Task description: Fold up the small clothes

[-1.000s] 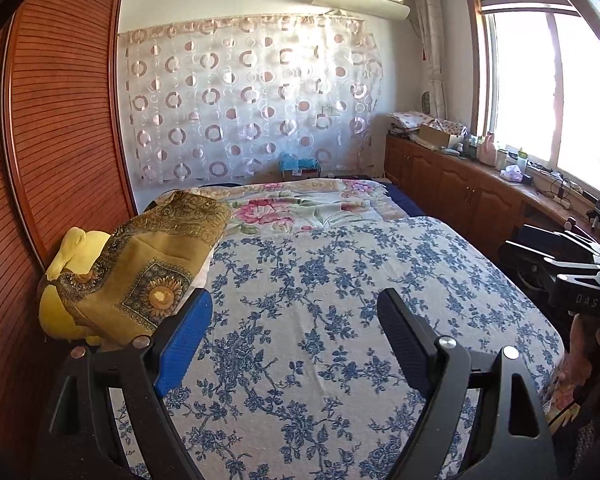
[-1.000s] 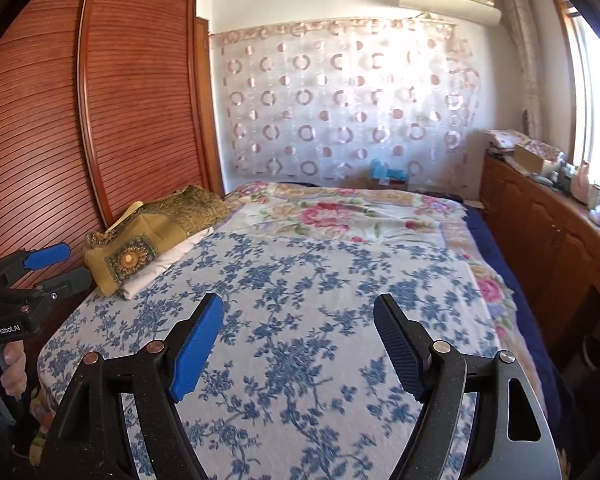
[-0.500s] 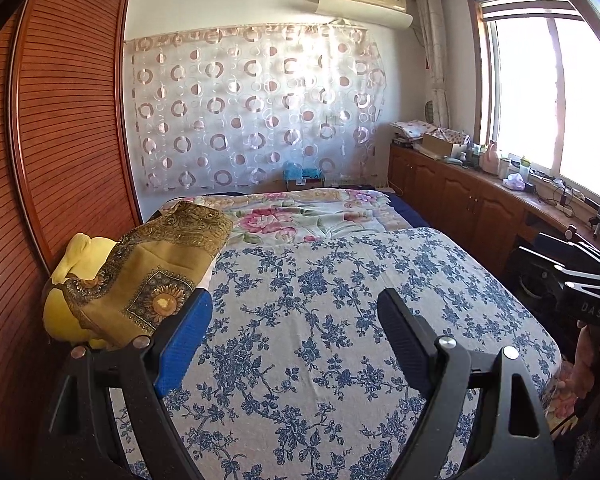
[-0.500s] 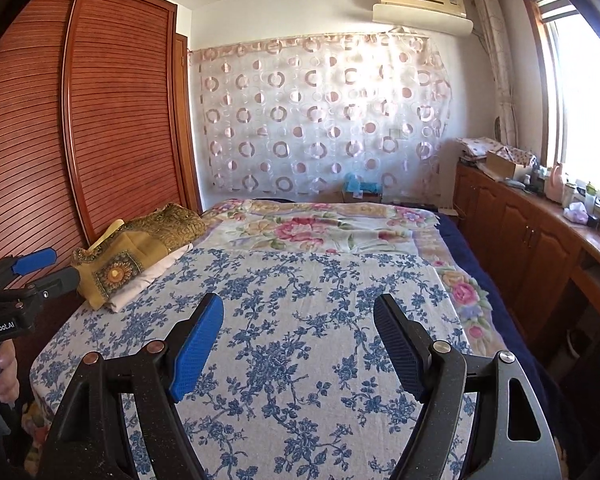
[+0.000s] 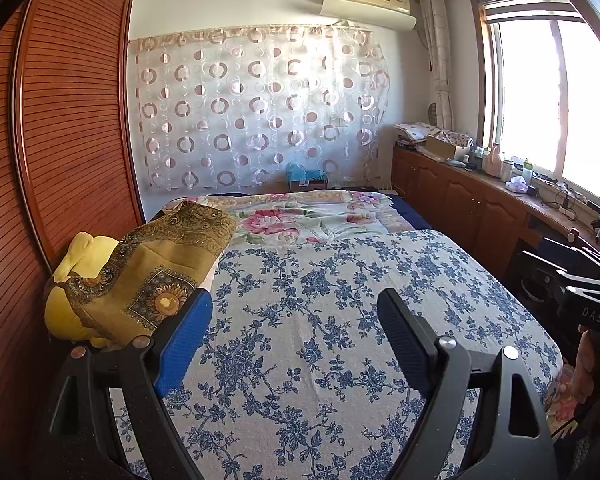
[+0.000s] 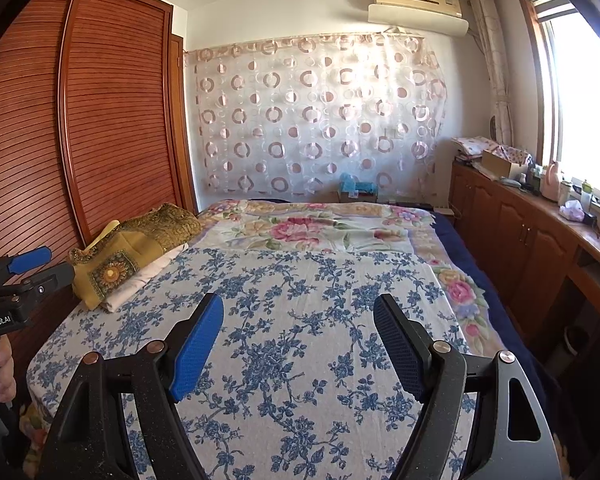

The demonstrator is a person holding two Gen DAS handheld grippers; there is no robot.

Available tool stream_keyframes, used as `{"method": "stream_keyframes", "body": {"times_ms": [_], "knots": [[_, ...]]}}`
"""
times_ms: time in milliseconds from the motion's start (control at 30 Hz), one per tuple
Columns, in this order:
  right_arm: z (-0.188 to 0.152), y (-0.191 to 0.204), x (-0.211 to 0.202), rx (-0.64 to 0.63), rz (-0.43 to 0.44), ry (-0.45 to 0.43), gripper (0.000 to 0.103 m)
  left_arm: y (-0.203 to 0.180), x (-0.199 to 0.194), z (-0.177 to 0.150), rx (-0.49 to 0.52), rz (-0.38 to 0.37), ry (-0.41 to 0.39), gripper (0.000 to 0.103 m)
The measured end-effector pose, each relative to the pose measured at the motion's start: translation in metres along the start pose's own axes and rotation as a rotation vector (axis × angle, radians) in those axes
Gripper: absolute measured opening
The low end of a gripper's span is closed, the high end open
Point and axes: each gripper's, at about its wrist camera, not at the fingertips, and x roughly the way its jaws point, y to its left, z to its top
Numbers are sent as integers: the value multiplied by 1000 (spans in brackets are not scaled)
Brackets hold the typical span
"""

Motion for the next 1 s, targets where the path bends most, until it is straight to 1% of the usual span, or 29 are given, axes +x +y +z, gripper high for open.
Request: {"method": "stream_keyframes", "body": {"times_ms": [1000], "knots": [[-6, -14, -3, -3, -3, -7, 79, -3, -6, 3, 1, -8, -16, 85]]}}
